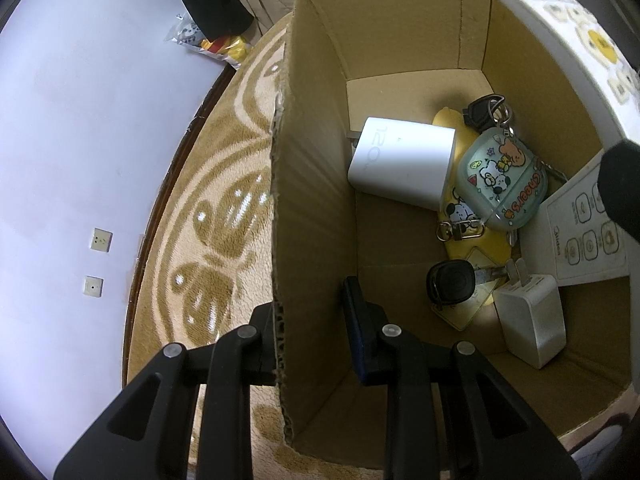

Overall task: Organize rigid objects
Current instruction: 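Carry the white remote into the box with the right tool and release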

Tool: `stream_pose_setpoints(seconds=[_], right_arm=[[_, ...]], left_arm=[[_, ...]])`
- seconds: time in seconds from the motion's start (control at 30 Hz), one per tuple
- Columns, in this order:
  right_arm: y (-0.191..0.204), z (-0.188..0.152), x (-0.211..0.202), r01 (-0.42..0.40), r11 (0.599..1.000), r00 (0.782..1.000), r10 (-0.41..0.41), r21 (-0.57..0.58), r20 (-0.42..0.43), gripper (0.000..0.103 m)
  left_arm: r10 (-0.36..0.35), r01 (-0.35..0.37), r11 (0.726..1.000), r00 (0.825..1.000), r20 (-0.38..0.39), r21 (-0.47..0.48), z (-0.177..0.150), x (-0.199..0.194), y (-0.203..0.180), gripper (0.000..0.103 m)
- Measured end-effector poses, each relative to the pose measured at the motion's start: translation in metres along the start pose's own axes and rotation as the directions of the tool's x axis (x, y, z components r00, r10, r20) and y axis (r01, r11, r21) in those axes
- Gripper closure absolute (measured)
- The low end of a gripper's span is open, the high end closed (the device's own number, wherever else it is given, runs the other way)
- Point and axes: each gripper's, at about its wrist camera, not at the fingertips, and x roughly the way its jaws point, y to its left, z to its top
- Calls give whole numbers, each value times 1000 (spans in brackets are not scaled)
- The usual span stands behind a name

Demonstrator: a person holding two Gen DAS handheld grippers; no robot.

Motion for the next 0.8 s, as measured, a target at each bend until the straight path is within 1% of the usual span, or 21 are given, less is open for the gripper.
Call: stream_pose_setpoints(seconds=[0.13, 0.23, 0.37, 0.43, 0.5, 0.57, 0.6, 0.7, 0.77, 0.8], right_arm=[[-3, -2, 1, -7, 1000, 1000, 7, 17, -2, 60], [-5, 1, 2, -6, 1000, 1000, 6, 18, -2, 60], [-9, 4, 0, 4, 999, 1000, -4, 40, 11, 59], [-9, 7, -4, 24, 999, 1000, -24, 38, 18, 58], [-8, 9, -7, 53, 998, 998, -53, 21, 31, 52], [-11, 11, -11, 67, 997, 997, -68, 24, 46, 41], [-13, 12, -12, 68, 997, 996, -69, 28, 50, 39], [-20, 14, -15, 81, 996, 995, -83, 36, 54, 31], [-27, 15, -19, 94, 995, 993, -96, 36, 62, 22], [-32, 16, -22, 101, 994, 992, -104, 45, 69, 21]], left_arm=[[-10, 10, 1000, 1000, -1, -8, 0, 1, 0, 78], [-4, 4, 1000, 1000, 1, -2, 0, 0, -1, 78], [-11, 11, 1000, 1000, -7, -7, 0, 2, 0, 77], [-8, 8, 1000, 1000, -6, -6, 0, 1, 1, 77], [-4, 4, 1000, 1000, -5, -6, 1, 1, 0, 76], [-5, 5, 1000, 1000, -8, -5, 1, 1, 0, 76], [-5, 5, 1000, 1000, -5, -6, 1, 0, 0, 76], [-7, 7, 1000, 1000, -6, -7, 1, 0, 1, 76], [-8, 8, 1000, 1000, -7, -8, 1, 0, 1, 76], [-8, 8, 1000, 1000, -7, -8, 1, 0, 1, 76]])
